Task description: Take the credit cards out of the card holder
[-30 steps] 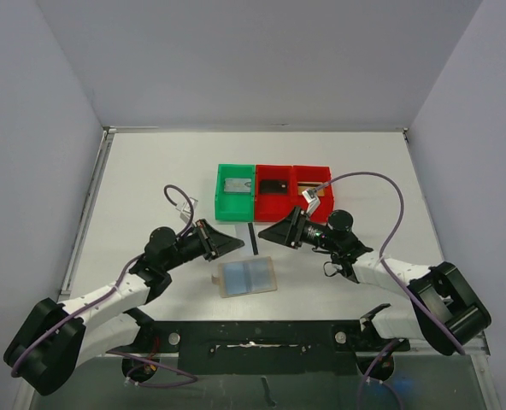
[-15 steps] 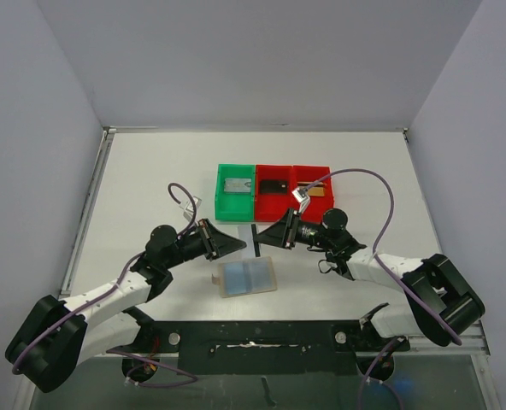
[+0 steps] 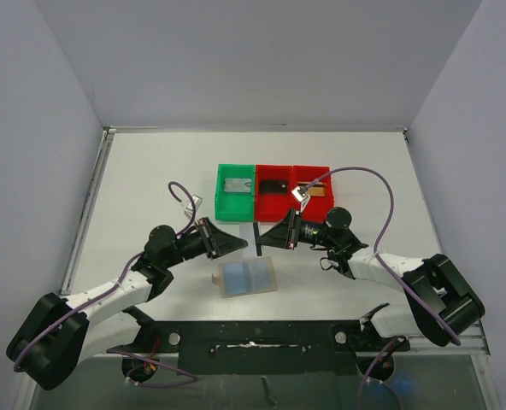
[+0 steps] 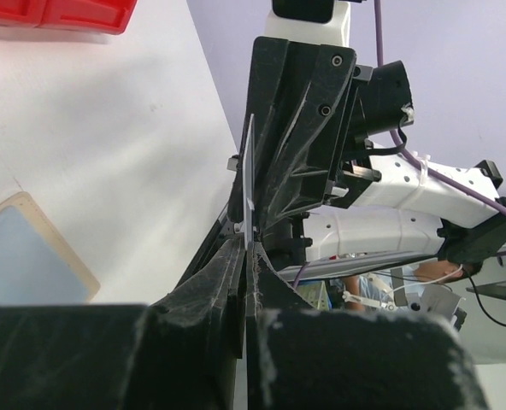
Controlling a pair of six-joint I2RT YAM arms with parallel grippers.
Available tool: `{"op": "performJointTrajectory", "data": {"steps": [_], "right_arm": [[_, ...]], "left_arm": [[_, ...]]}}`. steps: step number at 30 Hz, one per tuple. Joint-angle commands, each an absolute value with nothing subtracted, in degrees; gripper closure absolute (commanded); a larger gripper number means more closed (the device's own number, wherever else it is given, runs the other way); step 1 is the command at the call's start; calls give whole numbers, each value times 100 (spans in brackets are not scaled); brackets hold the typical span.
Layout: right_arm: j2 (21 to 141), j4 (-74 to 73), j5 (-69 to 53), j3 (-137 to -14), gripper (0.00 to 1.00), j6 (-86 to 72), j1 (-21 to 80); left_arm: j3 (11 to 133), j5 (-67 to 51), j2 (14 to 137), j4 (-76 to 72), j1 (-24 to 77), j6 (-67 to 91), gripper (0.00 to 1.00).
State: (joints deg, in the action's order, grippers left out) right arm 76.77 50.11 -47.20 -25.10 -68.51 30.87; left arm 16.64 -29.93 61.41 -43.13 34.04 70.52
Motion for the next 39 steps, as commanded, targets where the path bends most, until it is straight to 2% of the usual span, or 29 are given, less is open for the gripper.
{"op": "performJointTrajectory", "data": {"steps": [1,3,9,12,14,16,20,21,22,23,29,33,39], "right_arm": [[7586,5380,-4870,-2719,83,-6848,3050],[7583,5505,-4846,-2699,81,-6911,3052],[7591,5566,-4777,-2684,88,-6946,3041],[7570,5621,-4790,-2648,100,-6954,3034],[7499,5572,-4773,-2637,100,-6914,3028],[7352,5254,-4668,-2668,100,-6735,3024],[6894,3675,-4213,-3003,100,-5808,3065],[6763,3450,-4048,-3047,100,-5627,3088],[6574,3270,-3903,-3080,100,-5466,3097],[6429,3004,-3642,-3115,100,-5278,3118],[5673,909,-554,-3732,100,-3254,4114],[5523,796,504,-4000,100,-2537,4521],[5654,1445,1893,-4020,100,-1070,5292]], "left_arm": [[1801,-3217,6143,-4838,3393,7083,100],[1809,-3285,6164,-4858,3395,7083,100],[1746,-3323,6206,-4978,3399,7149,100],[1731,-3333,6190,-4983,3389,7150,100],[1759,-3357,6143,-4853,3382,7080,100],[1844,-3219,5989,-4345,3381,6791,87],[2195,-2484,5433,-2547,3398,5922,60],[2270,-2336,5285,-2197,3385,5761,52],[2348,-2186,5144,-1874,3384,5591,39],[2453,-2011,5000,-1537,3378,5420,35],[3280,-379,4348,988,3359,4224,32],[4046,953,4382,2491,3263,4005,30],[4612,1372,4504,3213,2765,3485,29]]}}
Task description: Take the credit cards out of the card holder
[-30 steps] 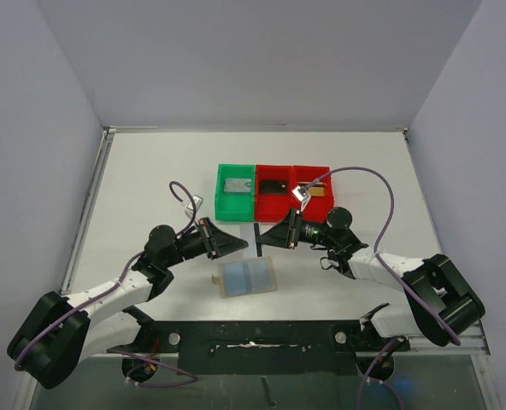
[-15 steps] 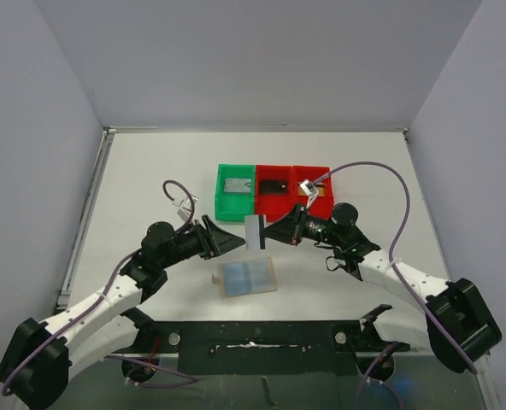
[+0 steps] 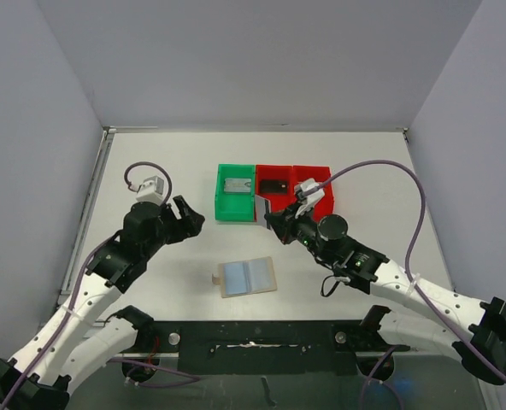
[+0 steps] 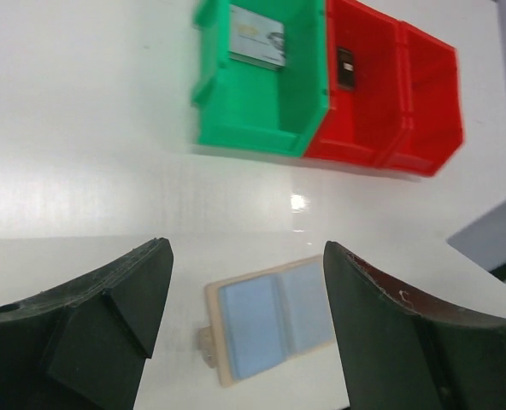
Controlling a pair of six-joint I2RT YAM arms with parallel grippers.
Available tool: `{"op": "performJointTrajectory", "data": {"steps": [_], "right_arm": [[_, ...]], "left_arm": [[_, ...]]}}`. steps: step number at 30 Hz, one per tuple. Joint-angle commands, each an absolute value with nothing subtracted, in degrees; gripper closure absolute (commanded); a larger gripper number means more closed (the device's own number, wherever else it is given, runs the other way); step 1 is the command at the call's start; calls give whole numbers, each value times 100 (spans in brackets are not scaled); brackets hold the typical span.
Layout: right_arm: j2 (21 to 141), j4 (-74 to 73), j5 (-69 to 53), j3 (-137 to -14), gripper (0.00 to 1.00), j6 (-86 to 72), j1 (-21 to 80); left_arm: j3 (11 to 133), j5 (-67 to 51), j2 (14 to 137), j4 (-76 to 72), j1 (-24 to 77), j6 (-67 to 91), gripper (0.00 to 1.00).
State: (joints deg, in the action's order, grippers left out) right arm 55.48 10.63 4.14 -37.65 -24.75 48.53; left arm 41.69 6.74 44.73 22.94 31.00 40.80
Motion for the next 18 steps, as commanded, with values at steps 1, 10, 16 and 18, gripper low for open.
{"op": "performJointTrajectory", "data": {"steps": [1,10,16,18], "right_arm": [[5790,1445,2200,-4090,100,-770,5401],[7510,280,2374,-5625,100,-1162,4759],[8404,665,1109,-6305,100,-414,4494],[8628,989,791,-6304,100,453,4521]], "left_arm": [[4696,1383,4541,3368,2586,3428,29],[4573,265,4706,2994,758,2628,27],[4034,145,4598,2375,570,2549,27],[3861,139,4291,2153,566,2533,27]]}}
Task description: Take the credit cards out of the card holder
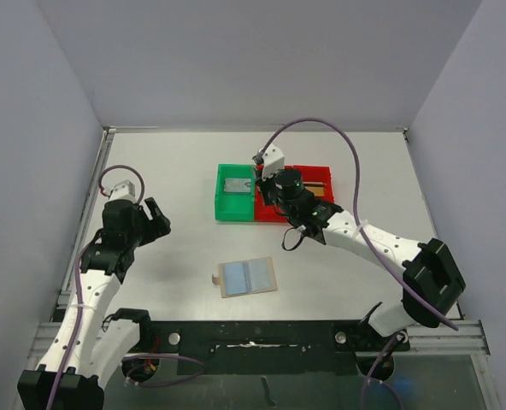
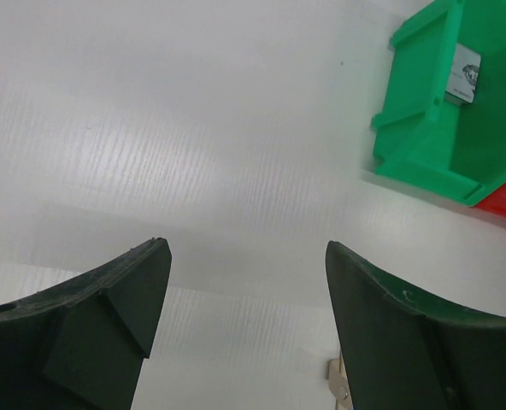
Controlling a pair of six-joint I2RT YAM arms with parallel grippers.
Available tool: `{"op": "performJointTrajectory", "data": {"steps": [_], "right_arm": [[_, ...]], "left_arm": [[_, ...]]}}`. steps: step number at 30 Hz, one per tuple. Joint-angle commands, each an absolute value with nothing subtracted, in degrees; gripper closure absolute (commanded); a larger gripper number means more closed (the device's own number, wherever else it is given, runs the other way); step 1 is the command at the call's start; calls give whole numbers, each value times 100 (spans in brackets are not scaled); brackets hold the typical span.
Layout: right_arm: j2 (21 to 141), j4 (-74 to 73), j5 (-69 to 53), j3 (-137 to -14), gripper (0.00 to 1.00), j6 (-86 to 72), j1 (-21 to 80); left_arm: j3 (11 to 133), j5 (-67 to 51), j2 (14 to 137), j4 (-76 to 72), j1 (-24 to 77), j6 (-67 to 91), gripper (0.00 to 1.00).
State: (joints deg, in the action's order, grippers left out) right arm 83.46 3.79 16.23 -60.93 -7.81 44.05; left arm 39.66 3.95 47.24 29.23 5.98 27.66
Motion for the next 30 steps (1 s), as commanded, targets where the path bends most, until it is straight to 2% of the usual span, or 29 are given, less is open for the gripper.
{"op": "performJointTrajectory", "data": {"steps": [1,3,6,13,18,30], "right_arm": [[8763,1055,678,-6344,100,942,4541],[9075,892,947,-6563,100,2228,4702],[9601,959,1436,-6908,100,3047,4809],[10620,578,950,-7865,100,3431,4698],[11147,712,1316,-8214,100,3695,4669],[11880,-19,1047,-9049,99,3645,4415]], "left_arm": [[3809,248,4165,2128,563,2539,27],[3797,415,4040,2129,561,2544,26],[3873,489,4030,2260,562,2593,26],[3788,686,3668,2168,553,2639,26],[3788,731,3655,2175,554,2671,26],[3788,530,3617,2049,554,2687,26]]}}
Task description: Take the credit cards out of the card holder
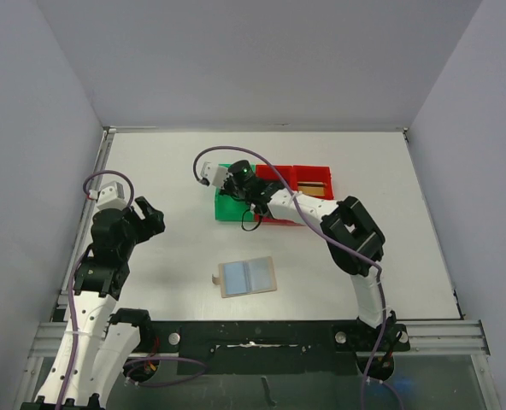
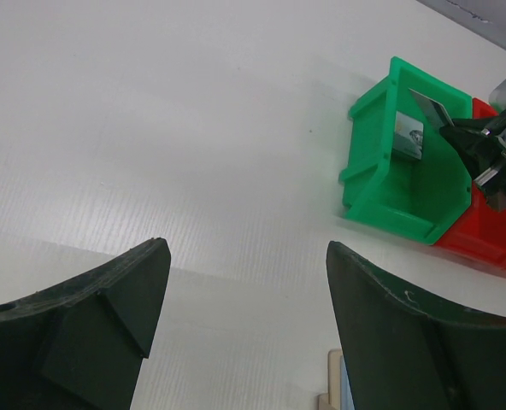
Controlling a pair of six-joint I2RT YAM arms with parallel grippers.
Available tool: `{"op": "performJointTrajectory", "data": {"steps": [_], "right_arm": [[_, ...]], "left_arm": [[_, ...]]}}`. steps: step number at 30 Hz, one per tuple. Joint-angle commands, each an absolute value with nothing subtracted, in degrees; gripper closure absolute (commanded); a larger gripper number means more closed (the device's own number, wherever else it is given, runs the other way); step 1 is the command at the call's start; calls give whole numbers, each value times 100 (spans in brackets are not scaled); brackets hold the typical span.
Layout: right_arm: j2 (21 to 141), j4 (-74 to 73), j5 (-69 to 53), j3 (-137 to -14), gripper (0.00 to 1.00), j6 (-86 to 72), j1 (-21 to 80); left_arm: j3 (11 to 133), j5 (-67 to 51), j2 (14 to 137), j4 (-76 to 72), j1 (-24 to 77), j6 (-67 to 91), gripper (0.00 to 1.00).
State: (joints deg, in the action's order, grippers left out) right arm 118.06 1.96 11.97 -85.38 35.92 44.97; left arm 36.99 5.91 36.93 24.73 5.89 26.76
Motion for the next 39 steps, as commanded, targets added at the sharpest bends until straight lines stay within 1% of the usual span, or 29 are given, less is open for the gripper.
{"op": "performJointTrajectory", "data": {"steps": [1,5,14,17,22,25,29,34,39], "right_arm": [[11976,-183,1043,-9170,99,3625,4408],[12252,-475,1157,-9533,98,3645,4378],[12600,-619,1385,-9806,95,4140,4340],[12674,-602,1313,-9843,93,4298,4322],[12789,-728,1166,-9948,92,4623,4315],[12817,-835,1118,-9969,87,4743,4311],[12793,-931,937,-9958,83,4745,4315],[12779,-1106,739,-9988,80,4807,4307],[12837,-1320,662,-10037,79,4876,4293]], "left_arm": [[3788,511,3621,2040,554,2689,26],[3788,485,3679,2048,554,2729,26],[3788,456,3707,2058,554,2749,26],[3788,455,3730,2097,562,2759,26],[3788,319,3828,2085,588,2760,26],[3788,289,3911,2108,589,2747,26],[3788,301,3914,2092,589,2750,26],[3788,247,3961,2079,589,2744,26],[3788,196,3994,2067,589,2734,26]]}}
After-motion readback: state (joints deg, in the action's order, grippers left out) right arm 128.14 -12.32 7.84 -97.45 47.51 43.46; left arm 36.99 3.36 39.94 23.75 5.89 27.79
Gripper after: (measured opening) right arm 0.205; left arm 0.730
